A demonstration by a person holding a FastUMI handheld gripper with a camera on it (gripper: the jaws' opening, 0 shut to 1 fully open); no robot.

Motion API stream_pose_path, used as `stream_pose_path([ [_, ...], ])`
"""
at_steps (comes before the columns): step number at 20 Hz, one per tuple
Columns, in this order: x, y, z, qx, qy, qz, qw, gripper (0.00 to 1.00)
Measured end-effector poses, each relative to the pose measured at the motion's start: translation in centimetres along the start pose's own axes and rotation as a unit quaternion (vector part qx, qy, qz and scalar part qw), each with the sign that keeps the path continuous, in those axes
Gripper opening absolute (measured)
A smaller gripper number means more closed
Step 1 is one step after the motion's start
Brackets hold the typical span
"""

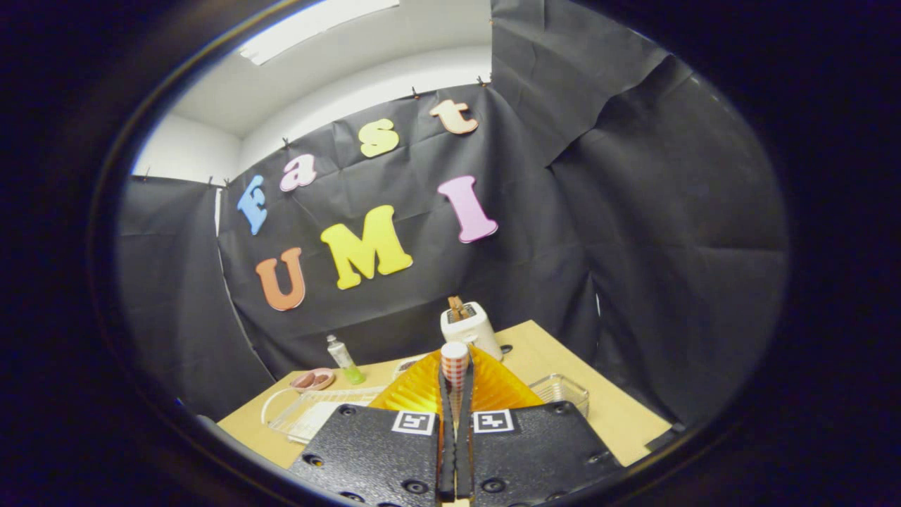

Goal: Take the plate from the dish rack, then take the spoon from the basket and place it into the plate.

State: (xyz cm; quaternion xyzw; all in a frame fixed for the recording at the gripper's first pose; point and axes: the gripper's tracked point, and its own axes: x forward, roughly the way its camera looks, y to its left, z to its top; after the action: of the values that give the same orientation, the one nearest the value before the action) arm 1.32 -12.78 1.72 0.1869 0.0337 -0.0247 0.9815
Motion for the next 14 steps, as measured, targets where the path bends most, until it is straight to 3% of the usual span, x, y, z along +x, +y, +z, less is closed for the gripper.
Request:
stream_pose_path([
  [5, -1.9, 8.0, -7.5, -0.009, 0.024, 0.03, 0.999, 0.06],
  [14, 0.0, 13.2, -17.2, 0.019, 0.093, 0.049, 0.994, 0.07],
])
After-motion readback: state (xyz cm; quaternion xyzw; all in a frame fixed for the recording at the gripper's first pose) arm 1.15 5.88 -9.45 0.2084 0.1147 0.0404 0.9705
